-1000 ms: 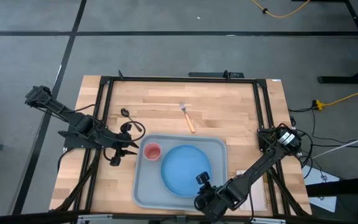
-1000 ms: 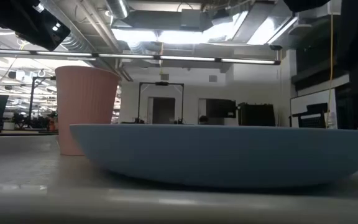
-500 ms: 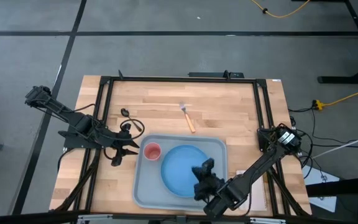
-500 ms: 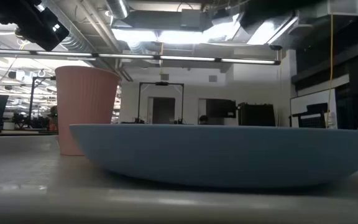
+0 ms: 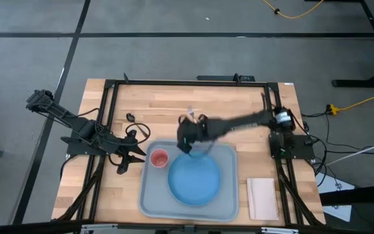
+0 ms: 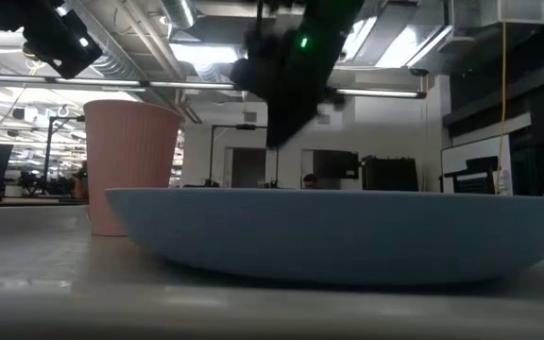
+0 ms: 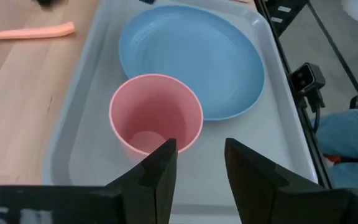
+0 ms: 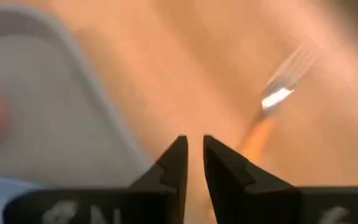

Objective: Pick and place plate/cup/fork/spoon on tray
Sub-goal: Put the orange fork on the gray tray on the right of the blue plate

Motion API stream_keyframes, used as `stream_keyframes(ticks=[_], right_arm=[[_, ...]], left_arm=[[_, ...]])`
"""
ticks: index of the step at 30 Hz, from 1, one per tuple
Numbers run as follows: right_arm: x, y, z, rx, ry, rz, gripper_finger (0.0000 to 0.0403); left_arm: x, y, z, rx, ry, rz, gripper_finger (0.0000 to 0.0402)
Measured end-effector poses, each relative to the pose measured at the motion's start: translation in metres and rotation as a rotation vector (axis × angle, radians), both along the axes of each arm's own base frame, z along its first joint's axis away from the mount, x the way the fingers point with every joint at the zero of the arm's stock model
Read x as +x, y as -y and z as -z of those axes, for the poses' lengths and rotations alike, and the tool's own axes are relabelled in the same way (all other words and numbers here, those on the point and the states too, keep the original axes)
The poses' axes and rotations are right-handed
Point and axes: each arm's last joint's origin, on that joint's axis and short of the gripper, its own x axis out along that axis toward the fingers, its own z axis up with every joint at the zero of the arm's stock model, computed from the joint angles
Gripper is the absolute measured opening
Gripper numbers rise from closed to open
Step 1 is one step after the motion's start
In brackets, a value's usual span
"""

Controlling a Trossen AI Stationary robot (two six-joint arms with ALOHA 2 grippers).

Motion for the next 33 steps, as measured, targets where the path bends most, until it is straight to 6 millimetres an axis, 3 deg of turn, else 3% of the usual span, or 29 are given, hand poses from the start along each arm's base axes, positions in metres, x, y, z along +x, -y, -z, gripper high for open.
stream_keyframes(ticks=[2,6,10,13,25,33], right_arm=[[0.000,0.027,0.004,0.124,0.012,0.086,0.0055],[-0.004,0.060,0.005,0.064,-0.002,0.183,0.0055],[-0.006,0.069,0.006,0.148,-0.024,0.177,0.0055],[-0.007,0.069,0.006,0.118,-0.063,0.075,0.0055],[-0.027,0.015,0.012,0.111,-0.342,-0.129,0.0055],[-0.023,-0.022,0.011,0.034,-0.280,-0.233,0.0058]], left_arm=[[0.000,0.000,0.000,0.008,-0.001,-0.001,0.0128],[-0.001,0.000,0.001,0.034,-0.004,0.012,0.0128],[-0.001,-0.001,0.001,0.040,-0.008,0.014,0.0128],[-0.001,-0.001,0.001,0.040,-0.007,0.014,0.0128],[0.000,0.000,0.002,-0.054,-0.031,-0.052,0.0128],[0.000,0.000,0.002,-0.051,-0.030,-0.049,0.0128]])
